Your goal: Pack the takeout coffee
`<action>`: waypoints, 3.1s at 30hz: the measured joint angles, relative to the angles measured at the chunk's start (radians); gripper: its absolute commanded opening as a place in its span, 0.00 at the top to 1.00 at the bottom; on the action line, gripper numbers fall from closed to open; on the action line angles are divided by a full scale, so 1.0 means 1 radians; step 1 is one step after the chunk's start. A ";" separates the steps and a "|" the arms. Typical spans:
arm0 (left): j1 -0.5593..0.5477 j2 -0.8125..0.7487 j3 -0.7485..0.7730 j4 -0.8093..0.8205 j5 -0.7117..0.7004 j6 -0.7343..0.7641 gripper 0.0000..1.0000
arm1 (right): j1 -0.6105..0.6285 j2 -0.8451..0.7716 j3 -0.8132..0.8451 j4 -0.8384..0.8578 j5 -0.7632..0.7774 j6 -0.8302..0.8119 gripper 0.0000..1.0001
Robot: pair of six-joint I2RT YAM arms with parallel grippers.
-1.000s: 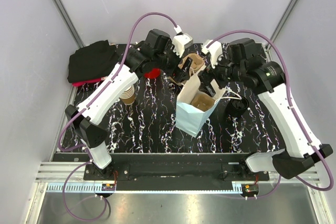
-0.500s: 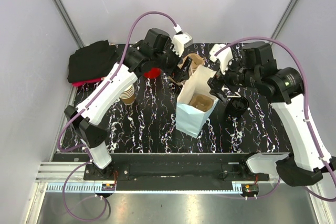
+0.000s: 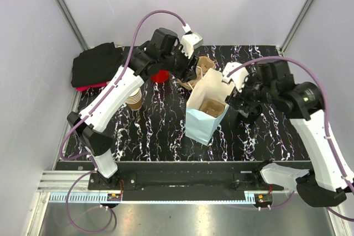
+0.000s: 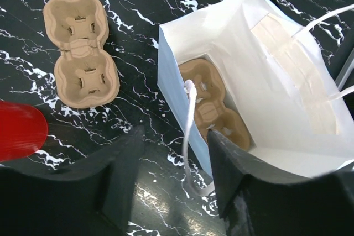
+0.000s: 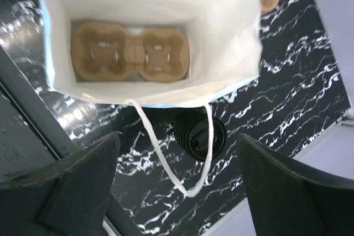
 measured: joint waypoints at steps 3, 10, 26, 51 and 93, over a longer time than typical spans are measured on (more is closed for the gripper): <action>0.000 0.000 0.008 -0.004 0.001 0.000 0.65 | 0.000 0.012 -0.072 0.006 0.031 -0.026 0.36; -0.003 0.018 0.039 -0.007 0.002 0.000 0.92 | 0.000 0.021 -0.115 0.016 0.064 -0.057 0.87; -0.024 0.080 0.212 -0.053 0.012 0.018 1.00 | 0.000 0.042 0.060 -0.003 0.010 -0.066 1.00; -0.046 0.068 0.147 -0.030 -0.027 0.056 1.00 | 0.000 0.038 -0.130 0.219 0.084 0.000 1.00; -0.062 0.048 0.222 -0.008 -0.084 0.097 1.00 | 0.000 0.078 -0.071 0.368 0.215 0.093 1.00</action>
